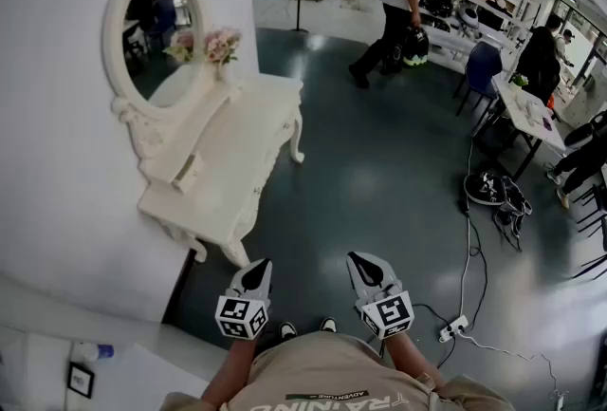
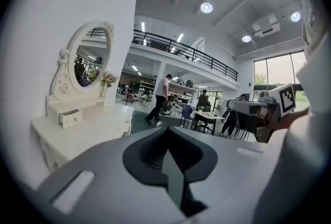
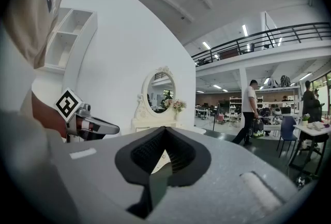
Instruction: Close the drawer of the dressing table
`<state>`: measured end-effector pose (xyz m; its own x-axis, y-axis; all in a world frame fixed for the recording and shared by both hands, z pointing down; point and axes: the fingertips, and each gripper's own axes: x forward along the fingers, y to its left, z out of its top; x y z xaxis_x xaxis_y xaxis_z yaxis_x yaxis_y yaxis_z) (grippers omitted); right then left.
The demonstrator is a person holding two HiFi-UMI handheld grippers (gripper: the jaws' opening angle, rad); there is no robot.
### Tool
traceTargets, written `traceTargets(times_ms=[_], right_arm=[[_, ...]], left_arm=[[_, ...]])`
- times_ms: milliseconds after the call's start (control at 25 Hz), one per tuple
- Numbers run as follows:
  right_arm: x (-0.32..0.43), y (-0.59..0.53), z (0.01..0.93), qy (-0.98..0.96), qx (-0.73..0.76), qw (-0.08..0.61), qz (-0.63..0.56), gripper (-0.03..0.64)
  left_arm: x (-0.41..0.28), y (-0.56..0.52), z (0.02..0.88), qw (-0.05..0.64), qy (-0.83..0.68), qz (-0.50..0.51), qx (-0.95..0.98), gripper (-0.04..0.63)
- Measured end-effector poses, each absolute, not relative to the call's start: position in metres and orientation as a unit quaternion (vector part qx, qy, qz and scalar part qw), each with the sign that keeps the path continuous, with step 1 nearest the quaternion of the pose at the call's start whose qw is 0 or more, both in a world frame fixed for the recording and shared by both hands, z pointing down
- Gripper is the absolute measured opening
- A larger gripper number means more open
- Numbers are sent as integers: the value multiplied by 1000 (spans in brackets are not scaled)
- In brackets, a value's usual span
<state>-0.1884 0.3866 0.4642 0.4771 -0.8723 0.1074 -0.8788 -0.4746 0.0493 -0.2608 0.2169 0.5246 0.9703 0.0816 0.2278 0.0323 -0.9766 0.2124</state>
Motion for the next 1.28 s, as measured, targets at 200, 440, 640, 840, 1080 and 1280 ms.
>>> traceTargets(times_ms=[200, 440, 640, 840, 1080, 1280], right_arm=[[-195, 379, 468, -503, 862, 48, 37, 2], [-206, 369, 471, -494, 867, 37, 42, 2], [-208, 362, 481, -490, 868, 53, 59, 2], [-206, 353, 500, -503, 857, 64, 91, 2], [-178, 329, 516, -527, 841, 57, 109, 2], [-136, 303, 519, -560, 821, 35, 109, 2]], left_arm=[[-264, 199, 525, 92, 35, 122, 988, 18], [-270, 198, 541, 107, 55, 132, 984, 18], [-268, 198, 553, 126, 70, 140, 980, 18], [-248, 197, 561, 138, 75, 140, 978, 18], [-225, 189, 564, 147, 60, 143, 977, 18], [-206, 171, 576, 154, 30, 179, 971, 18]])
